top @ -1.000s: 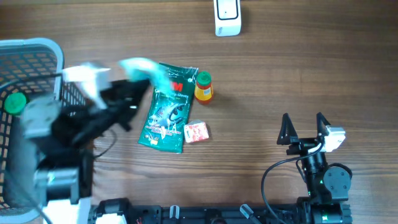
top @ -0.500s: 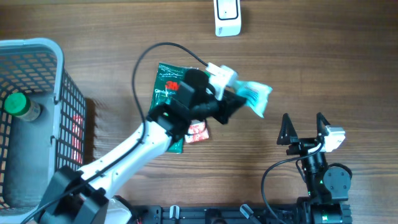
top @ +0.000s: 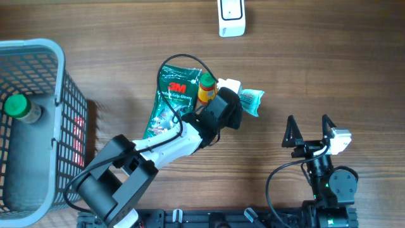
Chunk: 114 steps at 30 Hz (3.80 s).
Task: Scan the item barcode
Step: 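Place the Zappy wipes pack on the table right of the bottle, then grasp the green-lidded round container from the basket with left gripper, then set the green-lidded container on the table below the wipes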
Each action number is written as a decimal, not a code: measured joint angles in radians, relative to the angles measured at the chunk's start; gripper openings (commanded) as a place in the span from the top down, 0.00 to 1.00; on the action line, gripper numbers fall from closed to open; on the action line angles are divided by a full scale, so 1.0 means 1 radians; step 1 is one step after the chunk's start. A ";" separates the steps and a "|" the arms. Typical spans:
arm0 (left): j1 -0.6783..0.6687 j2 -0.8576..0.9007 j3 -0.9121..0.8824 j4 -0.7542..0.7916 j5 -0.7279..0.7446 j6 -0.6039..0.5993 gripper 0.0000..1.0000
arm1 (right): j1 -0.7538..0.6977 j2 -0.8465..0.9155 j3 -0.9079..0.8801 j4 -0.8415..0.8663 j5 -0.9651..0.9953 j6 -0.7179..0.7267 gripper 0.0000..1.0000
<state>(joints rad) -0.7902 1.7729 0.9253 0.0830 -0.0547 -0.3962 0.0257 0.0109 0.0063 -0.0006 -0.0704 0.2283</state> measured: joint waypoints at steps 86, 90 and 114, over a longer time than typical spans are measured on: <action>1.528 0.014 0.233 -0.177 0.001 0.511 0.29 | 0.000 0.000 0.000 0.000 0.000 0.000 0.00; 1.528 -0.261 0.233 -0.194 0.005 0.507 0.29 | 0.000 0.000 0.000 0.000 0.000 0.000 0.00; 0.304 -0.527 0.236 -0.372 0.293 0.491 0.30 | 0.000 0.000 0.000 0.000 0.000 0.000 0.00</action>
<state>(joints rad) -0.4858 1.2461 1.1610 -0.2886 0.2379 0.0948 0.0257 0.0109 0.0063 -0.0006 -0.0704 0.2283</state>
